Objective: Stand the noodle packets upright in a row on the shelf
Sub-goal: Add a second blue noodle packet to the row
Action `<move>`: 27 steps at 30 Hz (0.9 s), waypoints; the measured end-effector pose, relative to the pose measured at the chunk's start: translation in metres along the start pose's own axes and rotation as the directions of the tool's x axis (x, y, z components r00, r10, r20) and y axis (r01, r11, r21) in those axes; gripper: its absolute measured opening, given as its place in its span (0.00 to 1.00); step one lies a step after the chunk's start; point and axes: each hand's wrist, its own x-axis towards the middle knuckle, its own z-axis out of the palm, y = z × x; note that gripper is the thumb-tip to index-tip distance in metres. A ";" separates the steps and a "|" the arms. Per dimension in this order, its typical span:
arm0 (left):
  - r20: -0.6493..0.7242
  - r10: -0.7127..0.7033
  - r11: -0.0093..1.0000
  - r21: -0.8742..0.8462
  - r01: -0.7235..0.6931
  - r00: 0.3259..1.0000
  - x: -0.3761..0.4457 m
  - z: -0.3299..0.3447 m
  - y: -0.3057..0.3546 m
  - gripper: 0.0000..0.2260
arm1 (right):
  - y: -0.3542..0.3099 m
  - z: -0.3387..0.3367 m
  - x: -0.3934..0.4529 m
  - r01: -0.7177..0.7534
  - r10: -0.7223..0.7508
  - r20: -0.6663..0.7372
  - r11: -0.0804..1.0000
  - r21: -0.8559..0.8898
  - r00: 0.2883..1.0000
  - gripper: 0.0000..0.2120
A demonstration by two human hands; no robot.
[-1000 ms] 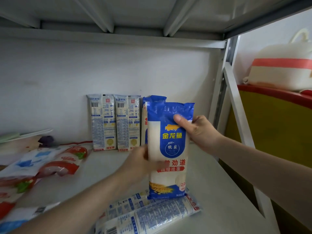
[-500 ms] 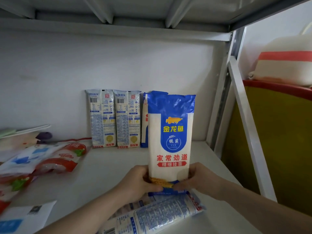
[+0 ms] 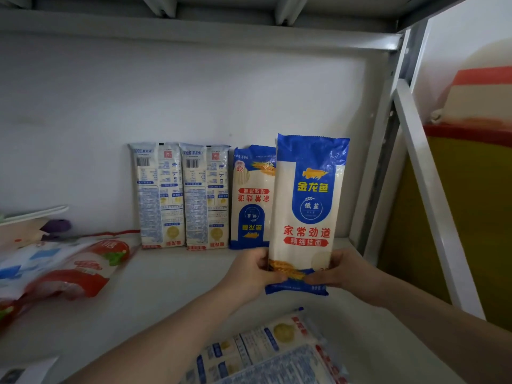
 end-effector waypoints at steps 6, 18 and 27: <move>-0.022 0.001 0.999 -0.038 -0.002 1.000 0.032 0.013 -0.010 0.15 | 0.012 -0.020 0.034 -0.026 0.025 -0.030 0.999 -0.046 0.999 0.20; -0.118 -0.020 0.998 -0.067 0.012 0.993 0.086 0.028 -0.028 0.13 | 0.011 -0.040 0.081 -0.050 0.049 -0.054 0.999 -0.017 0.997 0.14; -0.273 -0.017 0.998 -0.058 0.001 0.962 0.106 0.030 -0.050 0.10 | 0.024 -0.031 0.121 -0.053 0.055 -0.027 0.996 0.078 0.998 0.15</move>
